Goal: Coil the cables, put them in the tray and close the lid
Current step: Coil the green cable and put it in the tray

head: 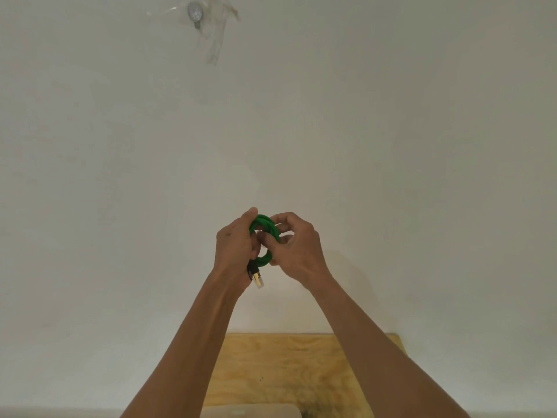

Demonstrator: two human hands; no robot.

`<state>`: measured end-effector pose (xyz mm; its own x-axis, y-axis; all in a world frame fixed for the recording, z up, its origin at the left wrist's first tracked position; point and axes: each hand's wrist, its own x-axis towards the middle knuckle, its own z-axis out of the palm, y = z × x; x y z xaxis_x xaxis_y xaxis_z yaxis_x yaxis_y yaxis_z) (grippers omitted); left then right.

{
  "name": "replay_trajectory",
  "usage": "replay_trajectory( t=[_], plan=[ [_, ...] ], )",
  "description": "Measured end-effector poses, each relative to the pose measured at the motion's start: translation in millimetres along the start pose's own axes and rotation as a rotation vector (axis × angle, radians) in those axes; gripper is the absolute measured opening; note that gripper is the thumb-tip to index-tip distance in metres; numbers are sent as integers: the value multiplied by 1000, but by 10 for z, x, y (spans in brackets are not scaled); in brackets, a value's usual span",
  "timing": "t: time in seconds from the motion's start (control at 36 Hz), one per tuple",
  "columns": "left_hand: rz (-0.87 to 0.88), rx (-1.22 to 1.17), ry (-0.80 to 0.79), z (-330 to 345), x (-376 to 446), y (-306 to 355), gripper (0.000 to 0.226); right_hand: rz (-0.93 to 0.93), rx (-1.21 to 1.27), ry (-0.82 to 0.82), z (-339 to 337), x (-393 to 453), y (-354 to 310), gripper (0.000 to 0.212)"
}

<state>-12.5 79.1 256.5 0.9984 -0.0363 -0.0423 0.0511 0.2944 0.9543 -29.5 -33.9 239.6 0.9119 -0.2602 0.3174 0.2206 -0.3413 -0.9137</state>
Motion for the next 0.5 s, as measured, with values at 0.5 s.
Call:
replay_trajectory(
  t=[0.5],
  plan=[
    [10, 61, -101, -103, 95, -165, 40, -141, -410, -15, 116, -23, 130, 8]
  ],
)
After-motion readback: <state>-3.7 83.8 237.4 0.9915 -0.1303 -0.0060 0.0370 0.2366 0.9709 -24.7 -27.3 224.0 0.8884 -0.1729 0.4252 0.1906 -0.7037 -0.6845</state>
